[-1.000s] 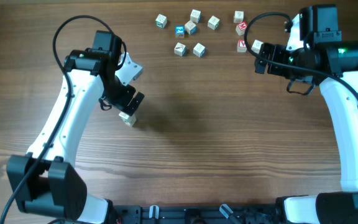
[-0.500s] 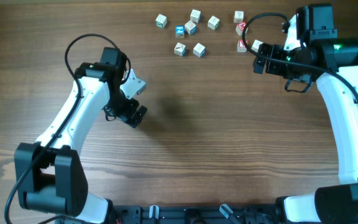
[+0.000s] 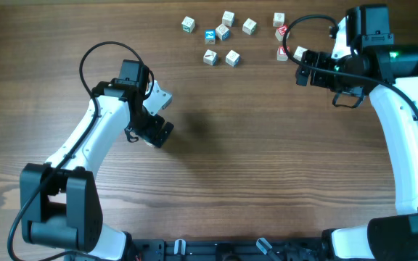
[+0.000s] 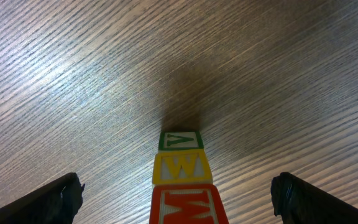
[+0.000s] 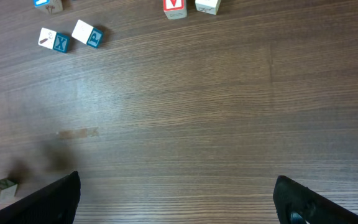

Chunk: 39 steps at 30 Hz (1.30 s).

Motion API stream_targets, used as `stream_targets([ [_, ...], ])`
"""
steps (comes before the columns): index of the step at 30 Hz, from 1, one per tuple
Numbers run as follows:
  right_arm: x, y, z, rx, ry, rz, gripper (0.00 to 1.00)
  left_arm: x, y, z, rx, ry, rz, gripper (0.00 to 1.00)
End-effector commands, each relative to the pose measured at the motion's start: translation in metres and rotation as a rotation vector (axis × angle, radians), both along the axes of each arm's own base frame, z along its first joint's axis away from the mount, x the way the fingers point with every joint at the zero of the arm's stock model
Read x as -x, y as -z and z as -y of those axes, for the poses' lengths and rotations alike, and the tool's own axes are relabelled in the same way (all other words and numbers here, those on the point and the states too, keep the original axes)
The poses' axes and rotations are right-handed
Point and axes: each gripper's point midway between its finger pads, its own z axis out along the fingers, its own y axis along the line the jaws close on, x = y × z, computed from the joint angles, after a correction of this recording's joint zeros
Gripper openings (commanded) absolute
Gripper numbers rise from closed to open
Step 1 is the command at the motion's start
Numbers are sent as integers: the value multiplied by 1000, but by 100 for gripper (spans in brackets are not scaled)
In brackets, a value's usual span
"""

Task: Form a tower

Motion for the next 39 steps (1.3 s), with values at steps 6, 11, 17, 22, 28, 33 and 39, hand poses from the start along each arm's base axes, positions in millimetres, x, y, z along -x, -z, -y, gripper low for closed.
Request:
stream_targets([
  [6,-4,5,3,19,-7,2,100,-3,-64,2,42,8,204,100],
  [11,-12,1,2,16,-7,35,100,16,-140,14,170,12,421,100],
  [17,-1,-38,3,8,-6,152,100,67,-212,7,225,8,659,100],
  [22,44,-118,7,-9,-3,394,100,93,-221,3,230,9,687,100],
  [28,150,-216,14,-36,1,771,100,92,-220,3,229,9,679,100],
  [33,226,-247,22,-42,19,970,100,92,-220,3,229,9,679,100],
  [39,276,-251,41,-55,167,1233,100,92,-220,3,229,9,679,100],
])
